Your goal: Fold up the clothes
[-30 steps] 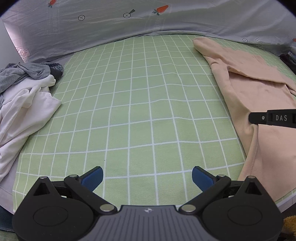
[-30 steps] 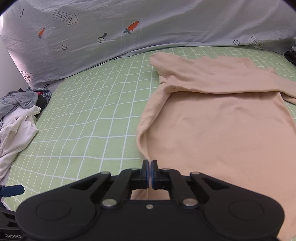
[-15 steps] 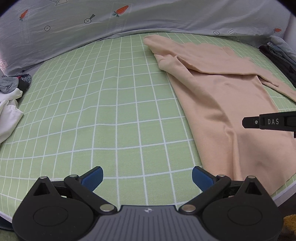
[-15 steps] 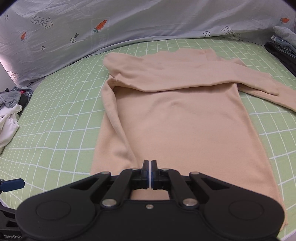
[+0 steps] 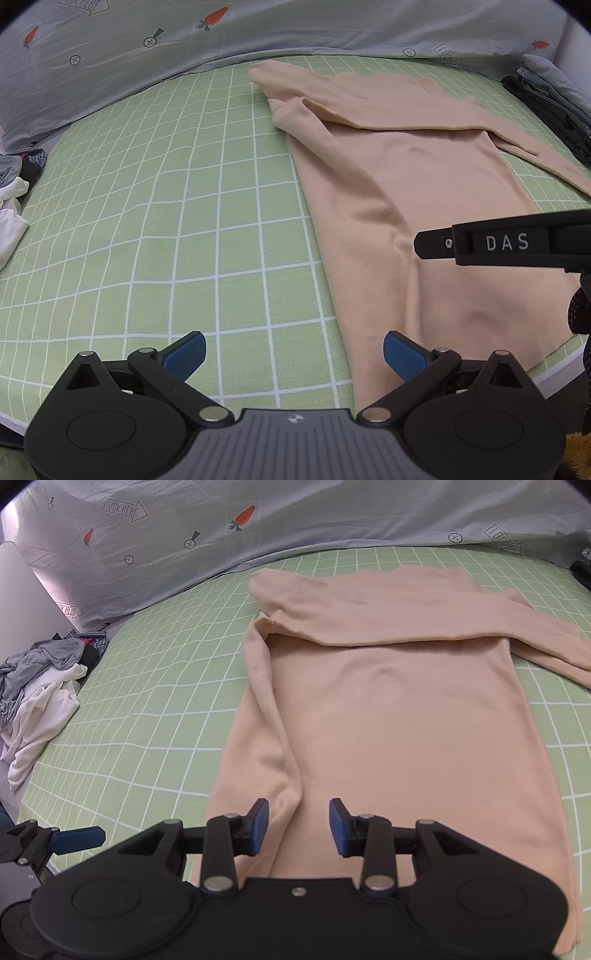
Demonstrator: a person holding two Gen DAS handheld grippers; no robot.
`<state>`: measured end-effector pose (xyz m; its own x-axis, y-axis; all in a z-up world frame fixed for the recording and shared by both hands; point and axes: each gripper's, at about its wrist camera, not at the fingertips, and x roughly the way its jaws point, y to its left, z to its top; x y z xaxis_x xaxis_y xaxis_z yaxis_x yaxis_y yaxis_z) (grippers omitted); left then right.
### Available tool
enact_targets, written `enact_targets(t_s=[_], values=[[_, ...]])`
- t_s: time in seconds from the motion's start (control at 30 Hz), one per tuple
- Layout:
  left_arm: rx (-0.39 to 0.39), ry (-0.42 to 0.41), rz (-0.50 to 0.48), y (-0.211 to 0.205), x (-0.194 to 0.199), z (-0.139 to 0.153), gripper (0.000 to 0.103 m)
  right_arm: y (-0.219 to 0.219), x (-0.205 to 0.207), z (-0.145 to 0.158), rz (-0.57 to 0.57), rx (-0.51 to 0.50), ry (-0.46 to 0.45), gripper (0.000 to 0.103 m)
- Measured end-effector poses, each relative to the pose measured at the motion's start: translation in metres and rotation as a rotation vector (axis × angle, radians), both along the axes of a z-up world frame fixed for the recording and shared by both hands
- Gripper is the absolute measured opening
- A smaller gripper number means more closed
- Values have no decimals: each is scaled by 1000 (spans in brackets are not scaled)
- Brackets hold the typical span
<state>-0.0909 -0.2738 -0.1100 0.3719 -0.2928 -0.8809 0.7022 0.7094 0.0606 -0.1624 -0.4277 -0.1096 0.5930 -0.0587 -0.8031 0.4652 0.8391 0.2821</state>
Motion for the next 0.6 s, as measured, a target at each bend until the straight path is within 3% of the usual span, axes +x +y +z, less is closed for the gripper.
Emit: enact_targets(t_s=[0.23, 0.6], values=[[-6, 26, -36, -19, -12, -8, 101, -20, -27, -5, -82, -9, 34, 39], [49, 59, -71, -50, -26, -27, 101, -63, -67, -9, -218, -28, 49, 43]])
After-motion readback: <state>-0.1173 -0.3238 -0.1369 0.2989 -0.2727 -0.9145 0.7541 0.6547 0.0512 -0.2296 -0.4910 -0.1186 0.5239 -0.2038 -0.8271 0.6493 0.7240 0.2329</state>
